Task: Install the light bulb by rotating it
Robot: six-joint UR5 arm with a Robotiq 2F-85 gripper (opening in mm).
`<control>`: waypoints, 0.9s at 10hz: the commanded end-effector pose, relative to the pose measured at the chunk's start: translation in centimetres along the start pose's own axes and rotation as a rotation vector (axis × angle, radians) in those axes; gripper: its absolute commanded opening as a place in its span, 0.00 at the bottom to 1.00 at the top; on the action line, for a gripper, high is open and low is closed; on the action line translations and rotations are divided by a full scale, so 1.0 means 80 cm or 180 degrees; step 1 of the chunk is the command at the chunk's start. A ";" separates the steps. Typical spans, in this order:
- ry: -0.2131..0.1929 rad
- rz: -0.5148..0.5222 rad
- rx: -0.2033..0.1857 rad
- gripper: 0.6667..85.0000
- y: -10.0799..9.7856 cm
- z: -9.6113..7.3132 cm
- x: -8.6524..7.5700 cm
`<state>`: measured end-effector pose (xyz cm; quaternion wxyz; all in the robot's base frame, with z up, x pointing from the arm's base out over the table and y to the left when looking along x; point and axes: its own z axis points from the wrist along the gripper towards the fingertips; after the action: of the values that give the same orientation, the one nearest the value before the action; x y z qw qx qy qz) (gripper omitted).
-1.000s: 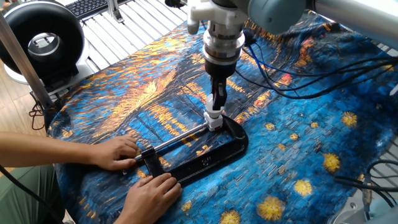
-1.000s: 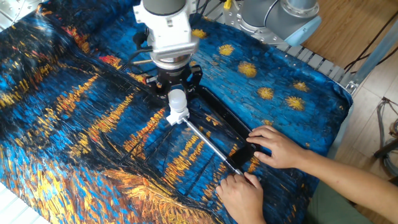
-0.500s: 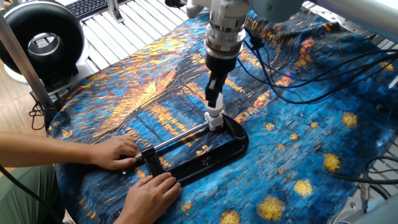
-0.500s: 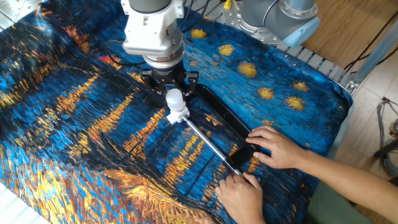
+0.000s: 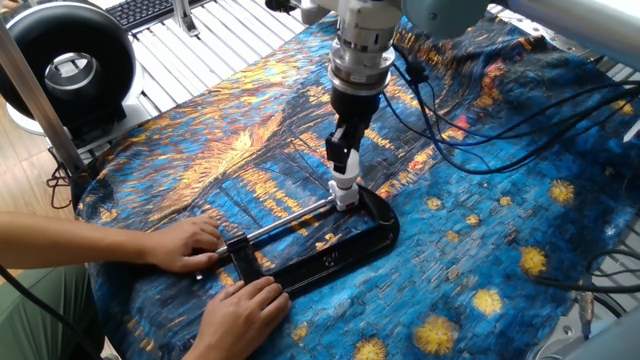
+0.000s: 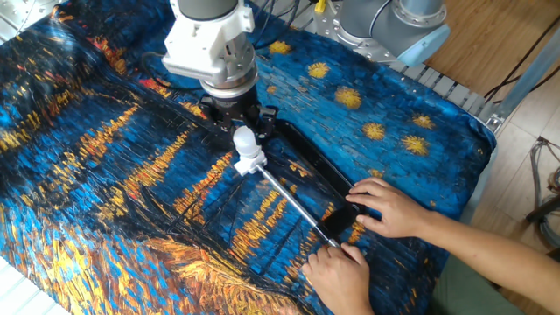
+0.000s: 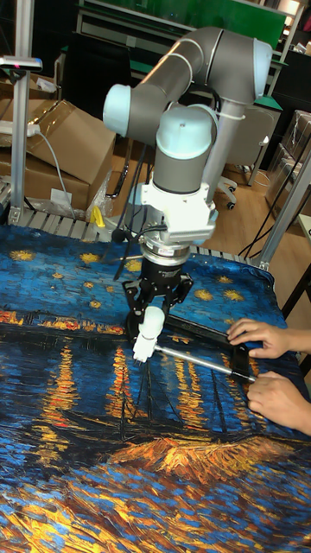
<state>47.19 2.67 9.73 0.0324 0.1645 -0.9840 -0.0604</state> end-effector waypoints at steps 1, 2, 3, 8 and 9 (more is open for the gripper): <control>0.0218 -0.0065 0.0081 0.57 -0.015 -0.013 0.020; 0.0161 -0.0065 0.0066 0.60 -0.008 -0.010 0.013; -0.0006 0.0010 0.0083 0.61 0.002 -0.008 -0.009; 0.0141 -0.0814 0.0188 0.72 -0.002 -0.022 -0.005; 0.0156 -0.1181 0.0242 0.72 -0.005 -0.027 -0.008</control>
<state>47.65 2.31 11.01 0.0410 0.2561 -0.9653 -0.0307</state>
